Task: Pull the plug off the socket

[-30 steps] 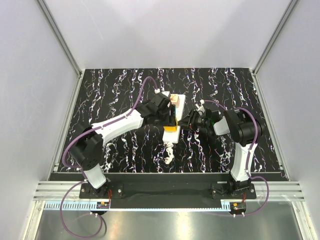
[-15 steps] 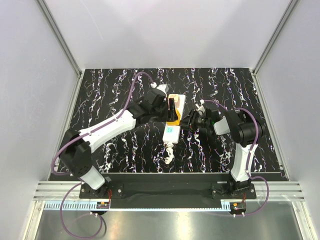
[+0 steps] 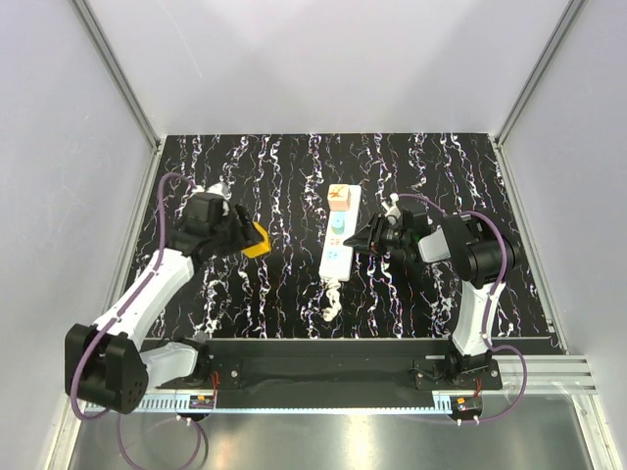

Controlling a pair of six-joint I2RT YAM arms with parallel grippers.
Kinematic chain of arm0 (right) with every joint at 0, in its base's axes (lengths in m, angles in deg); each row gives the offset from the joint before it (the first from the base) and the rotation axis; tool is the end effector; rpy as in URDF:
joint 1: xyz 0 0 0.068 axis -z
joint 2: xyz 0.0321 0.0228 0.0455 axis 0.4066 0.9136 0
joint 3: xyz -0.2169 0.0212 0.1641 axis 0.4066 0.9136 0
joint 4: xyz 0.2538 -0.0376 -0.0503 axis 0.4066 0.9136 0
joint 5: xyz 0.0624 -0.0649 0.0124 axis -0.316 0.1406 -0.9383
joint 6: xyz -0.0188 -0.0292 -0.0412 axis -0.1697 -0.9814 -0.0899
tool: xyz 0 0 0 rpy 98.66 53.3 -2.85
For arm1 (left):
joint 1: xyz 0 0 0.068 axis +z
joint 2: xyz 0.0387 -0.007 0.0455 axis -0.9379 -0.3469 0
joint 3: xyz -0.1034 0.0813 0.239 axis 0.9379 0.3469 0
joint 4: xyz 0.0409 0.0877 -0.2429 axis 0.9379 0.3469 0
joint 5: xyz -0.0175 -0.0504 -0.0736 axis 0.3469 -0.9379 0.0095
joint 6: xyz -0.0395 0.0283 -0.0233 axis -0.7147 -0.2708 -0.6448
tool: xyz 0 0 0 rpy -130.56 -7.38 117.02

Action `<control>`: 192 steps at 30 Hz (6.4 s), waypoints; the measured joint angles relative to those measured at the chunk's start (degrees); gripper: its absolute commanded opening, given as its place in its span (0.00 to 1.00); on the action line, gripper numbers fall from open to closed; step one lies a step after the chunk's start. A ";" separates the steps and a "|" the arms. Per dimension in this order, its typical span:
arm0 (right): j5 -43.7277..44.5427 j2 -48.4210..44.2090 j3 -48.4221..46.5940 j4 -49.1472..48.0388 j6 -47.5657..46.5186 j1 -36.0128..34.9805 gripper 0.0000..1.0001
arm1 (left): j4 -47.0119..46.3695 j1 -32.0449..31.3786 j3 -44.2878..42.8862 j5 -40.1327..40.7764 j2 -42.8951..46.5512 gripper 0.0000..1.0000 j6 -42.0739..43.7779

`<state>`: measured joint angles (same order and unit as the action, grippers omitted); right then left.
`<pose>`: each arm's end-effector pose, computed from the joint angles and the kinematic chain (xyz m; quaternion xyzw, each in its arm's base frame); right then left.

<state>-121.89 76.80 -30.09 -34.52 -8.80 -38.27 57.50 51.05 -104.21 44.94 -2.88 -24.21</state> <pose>0.3312 0.1111 0.0852 0.0436 0.8253 0.5258 0.2012 0.2341 -0.0823 0.2606 -0.1123 0.9184 -0.2044 0.3195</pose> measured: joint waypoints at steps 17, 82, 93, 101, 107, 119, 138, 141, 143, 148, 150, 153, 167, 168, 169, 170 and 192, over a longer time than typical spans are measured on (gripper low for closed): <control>0.61 0.11 -1.79 2.05 -2.99 -0.94 0.00 | -7.15 25.05 8.98 -17.77 -5.07 0.00 -1.75; -0.61 2.05 -6.93 7.32 -4.37 -2.71 0.00 | -0.96 -11.65 11.82 1.09 22.58 0.85 -12.57; -0.15 0.09 -5.03 8.90 -5.29 -2.78 0.00 | 0.02 -25.86 6.47 14.78 12.07 0.85 -14.73; -0.20 -0.22 -4.66 8.94 -5.38 -2.82 0.00 | 0.46 3.82 -1.03 7.87 4.96 0.66 -4.07; -0.20 -0.26 -4.66 8.98 -5.38 -2.82 0.00 | 4.48 10.34 -11.13 4.44 -9.38 0.75 2.05; -0.26 -0.26 -4.66 8.92 -5.31 -2.84 0.00 | -4.22 18.73 -1.38 -6.12 -10.86 0.53 5.22; -0.52 -0.20 -4.66 8.90 -5.25 -2.86 0.00 | -11.80 22.69 7.02 -7.21 -9.86 0.52 1.99; -0.52 -0.20 -4.66 8.90 -5.25 -2.86 0.00 | -10.43 22.82 7.65 -6.21 -9.86 0.51 1.81; -0.52 -0.20 -4.66 8.90 -5.22 -2.86 0.00 | -9.86 23.17 8.48 -5.68 -9.86 0.51 1.66; -0.55 -0.20 -4.66 8.90 -5.16 -2.86 0.00 | -8.87 23.69 10.62 -5.07 -7.96 0.57 1.46; -0.55 -0.20 -4.66 8.90 -5.14 -2.86 0.00 | -7.74 23.74 11.04 -5.14 -5.07 0.61 1.36; -0.57 -0.20 -4.66 8.87 -5.09 -2.86 0.00 | -6.88 23.23 11.41 -5.66 2.05 0.70 0.98; -1.01 0.33 -4.66 7.82 -4.68 -2.86 0.00 | -8.04 -8.28 8.70 0.24 8.79 0.71 1.90; -1.01 0.33 -4.66 7.82 -4.68 -2.86 0.00 | -8.20 -9.44 7.76 1.05 6.82 0.71 2.10; -1.01 0.33 -4.66 7.82 -4.68 -2.86 0.00 | -8.26 -10.84 6.51 2.01 4.33 0.71 2.23; -1.01 0.33 -4.66 7.82 -4.68 -2.86 0.00 | -8.04 -11.98 4.92 2.89 1.77 0.70 2.47; -1.07 0.39 -4.70 7.85 -4.72 -2.86 0.00 | -8.68 -24.46 -29.46 16.83 -39.69 0.78 1.07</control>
<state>-122.96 77.20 -34.79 -26.68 -13.52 -41.14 48.82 26.59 -133.67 61.77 -42.57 -23.14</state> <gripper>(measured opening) 0.423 0.777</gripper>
